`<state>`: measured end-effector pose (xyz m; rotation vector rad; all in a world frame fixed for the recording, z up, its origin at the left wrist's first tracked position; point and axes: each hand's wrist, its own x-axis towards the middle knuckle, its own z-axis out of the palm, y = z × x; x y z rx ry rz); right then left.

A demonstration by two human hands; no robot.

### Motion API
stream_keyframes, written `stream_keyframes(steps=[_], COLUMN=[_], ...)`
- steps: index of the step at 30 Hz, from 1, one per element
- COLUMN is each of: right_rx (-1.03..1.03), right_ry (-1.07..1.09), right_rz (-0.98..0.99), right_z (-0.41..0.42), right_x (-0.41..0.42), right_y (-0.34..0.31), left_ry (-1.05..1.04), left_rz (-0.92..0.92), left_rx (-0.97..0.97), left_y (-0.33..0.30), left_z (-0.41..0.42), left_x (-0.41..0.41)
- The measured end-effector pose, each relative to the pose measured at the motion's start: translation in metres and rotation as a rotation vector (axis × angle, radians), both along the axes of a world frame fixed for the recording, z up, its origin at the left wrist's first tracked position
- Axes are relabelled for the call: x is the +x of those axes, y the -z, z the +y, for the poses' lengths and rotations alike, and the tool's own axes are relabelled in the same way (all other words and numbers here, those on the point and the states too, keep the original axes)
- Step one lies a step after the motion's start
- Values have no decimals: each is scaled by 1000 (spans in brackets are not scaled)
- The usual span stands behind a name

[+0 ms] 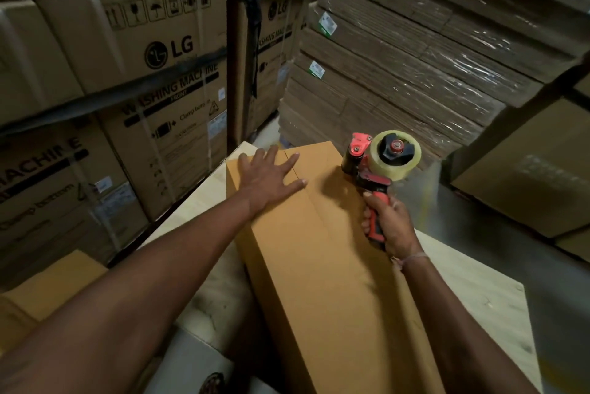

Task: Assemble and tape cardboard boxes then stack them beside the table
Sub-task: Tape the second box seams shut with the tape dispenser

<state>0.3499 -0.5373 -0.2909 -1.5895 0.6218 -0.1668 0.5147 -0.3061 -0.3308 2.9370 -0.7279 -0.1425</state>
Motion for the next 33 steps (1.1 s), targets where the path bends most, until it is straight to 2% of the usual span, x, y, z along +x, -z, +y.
stream_keyframes(steps=[5,7,8,9,11,15,22,27,33], right_rx=[-102,-182,-234,-293,-408,-564,-663,-717,-713], right_ry=[-10,-18,-18,-17,-31,-36,15,10,55], right_rz=[-34,-23,-16,-16,-25,-48,-104,-172,-172], right_z=[34,53,60,66,72,84,86,91,91], right_x=[35,52,61,69,82,87,94,90,93], right_y=[6,6,8,10,18,18,21,26,32], left_ry=[64,52,11,-60,-212,-297,-362,-274,-293], left_rz=[153,256,357,460,593,716,867,1080,1153], left_rx=[-195,-397,-562,-734,-902,-997,-1120,-1286,-1168], left_y=[-16,-20,-23,-25,-30,-38,-39,-41,-45], left_z=[-3,-5,-6,-7,-7,-8,-1,6,4], left_x=[18,33,39,44,54,65,81,93,103])
